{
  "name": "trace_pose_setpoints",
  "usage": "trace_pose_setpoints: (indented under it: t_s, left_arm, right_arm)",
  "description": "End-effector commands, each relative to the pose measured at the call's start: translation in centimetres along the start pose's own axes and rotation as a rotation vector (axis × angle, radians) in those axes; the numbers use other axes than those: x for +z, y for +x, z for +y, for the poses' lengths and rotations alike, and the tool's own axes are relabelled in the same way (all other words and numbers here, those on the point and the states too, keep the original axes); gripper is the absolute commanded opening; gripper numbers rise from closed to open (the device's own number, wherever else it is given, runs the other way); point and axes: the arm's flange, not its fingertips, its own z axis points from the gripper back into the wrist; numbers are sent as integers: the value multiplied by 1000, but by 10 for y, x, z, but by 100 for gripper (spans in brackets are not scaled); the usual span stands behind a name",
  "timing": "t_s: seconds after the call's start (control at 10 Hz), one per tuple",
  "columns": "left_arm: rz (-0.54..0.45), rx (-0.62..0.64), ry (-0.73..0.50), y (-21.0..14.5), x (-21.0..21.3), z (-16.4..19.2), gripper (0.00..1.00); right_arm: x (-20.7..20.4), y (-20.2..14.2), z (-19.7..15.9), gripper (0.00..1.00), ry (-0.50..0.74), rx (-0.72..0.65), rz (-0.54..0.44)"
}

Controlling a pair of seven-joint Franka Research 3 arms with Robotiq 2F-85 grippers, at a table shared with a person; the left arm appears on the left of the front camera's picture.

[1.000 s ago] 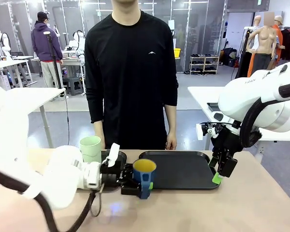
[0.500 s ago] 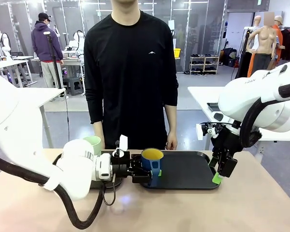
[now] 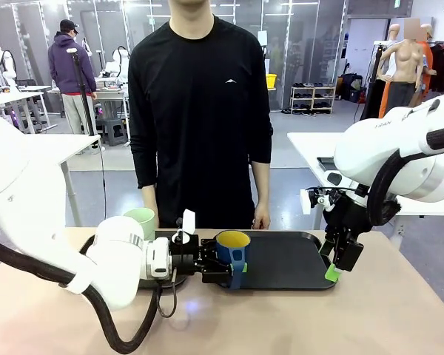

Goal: Sort and store the cups by type.
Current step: Pick up the Handle plastic cup and place it into the empty Flat Tray.

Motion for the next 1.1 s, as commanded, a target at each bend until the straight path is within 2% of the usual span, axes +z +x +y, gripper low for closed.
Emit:
trace_pose_setpoints:
  t_s: [0.0, 0.6, 1.0]
  left_arm:
    - [-64, -26, 58, -3, -27, 14, 72]
    - [-24, -15, 246, -7, -90, 62, 72]
    - [3, 1, 245, -23, -89, 65, 72]
  right_arm:
    - [0, -2, 2, 100, -10, -4, -5]
    - [0, -2, 2, 100, -10, -4, -5]
    - [0, -2, 2, 100, -10, -4, -5]
